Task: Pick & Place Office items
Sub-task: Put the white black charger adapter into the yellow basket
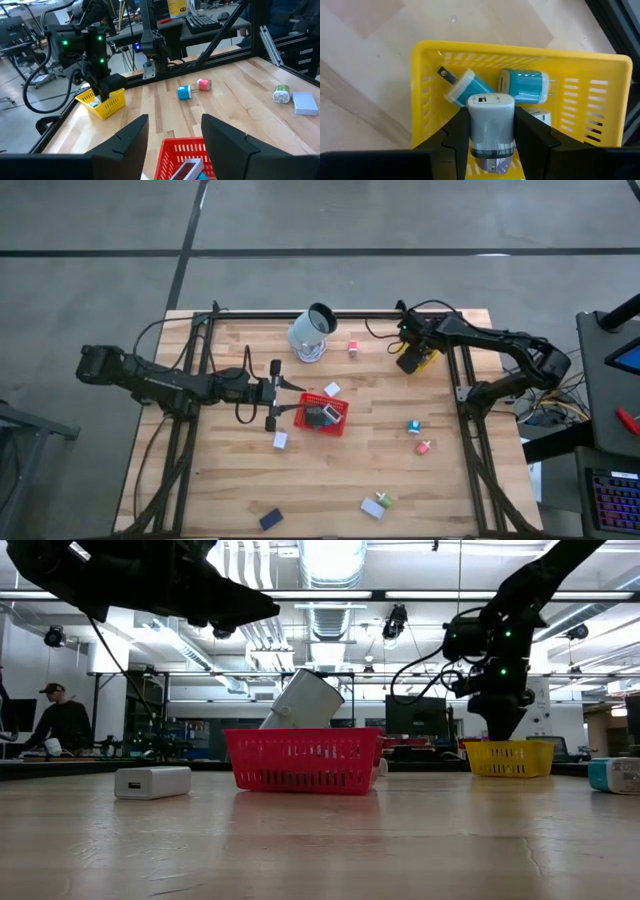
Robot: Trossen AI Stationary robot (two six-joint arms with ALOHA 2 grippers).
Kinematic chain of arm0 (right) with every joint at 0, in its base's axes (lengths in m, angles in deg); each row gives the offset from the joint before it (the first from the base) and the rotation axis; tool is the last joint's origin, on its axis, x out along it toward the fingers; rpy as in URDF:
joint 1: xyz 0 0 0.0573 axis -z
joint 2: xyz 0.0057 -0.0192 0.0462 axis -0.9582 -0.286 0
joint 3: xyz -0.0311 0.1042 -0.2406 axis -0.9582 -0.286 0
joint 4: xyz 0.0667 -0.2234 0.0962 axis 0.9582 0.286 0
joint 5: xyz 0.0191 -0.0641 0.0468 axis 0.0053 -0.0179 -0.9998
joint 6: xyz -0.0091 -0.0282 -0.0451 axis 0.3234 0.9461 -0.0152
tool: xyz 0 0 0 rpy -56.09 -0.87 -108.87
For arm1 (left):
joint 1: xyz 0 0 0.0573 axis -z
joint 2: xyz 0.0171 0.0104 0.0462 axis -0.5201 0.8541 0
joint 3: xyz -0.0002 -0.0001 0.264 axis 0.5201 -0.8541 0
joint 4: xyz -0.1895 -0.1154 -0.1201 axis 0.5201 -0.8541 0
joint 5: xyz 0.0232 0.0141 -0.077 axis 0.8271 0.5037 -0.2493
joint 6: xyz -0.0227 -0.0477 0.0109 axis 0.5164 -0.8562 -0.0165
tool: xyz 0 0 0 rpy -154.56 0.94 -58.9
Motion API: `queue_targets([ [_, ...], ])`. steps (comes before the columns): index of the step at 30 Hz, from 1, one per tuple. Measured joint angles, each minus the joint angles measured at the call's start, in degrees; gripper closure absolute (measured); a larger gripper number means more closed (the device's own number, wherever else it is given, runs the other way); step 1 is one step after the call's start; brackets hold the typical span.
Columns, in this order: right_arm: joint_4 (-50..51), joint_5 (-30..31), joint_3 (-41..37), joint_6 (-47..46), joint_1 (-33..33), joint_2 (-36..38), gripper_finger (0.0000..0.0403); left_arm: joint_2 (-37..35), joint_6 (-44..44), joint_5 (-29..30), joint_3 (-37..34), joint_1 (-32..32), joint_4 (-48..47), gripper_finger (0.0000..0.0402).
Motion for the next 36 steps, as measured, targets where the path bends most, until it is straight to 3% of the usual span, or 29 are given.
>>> queue_targets([
  [9,0.0,0.0,0.1,-0.5,0.0,-0.3,0.0284,0.0,0.0,0.0,0.0,0.0,0.0,0.0215],
  [16,0.0,-0.4,0.0,-1.1,0.1,-0.3,0.0223,0.0,0.0,0.0,0.0,0.0,0.0,0.0216],
  [36,0.0,0.0,0.0,-1.8,0.1,0.8,0.0241,0.0,0.0,0.0,0.0,0.0,0.0,0.0215],
])
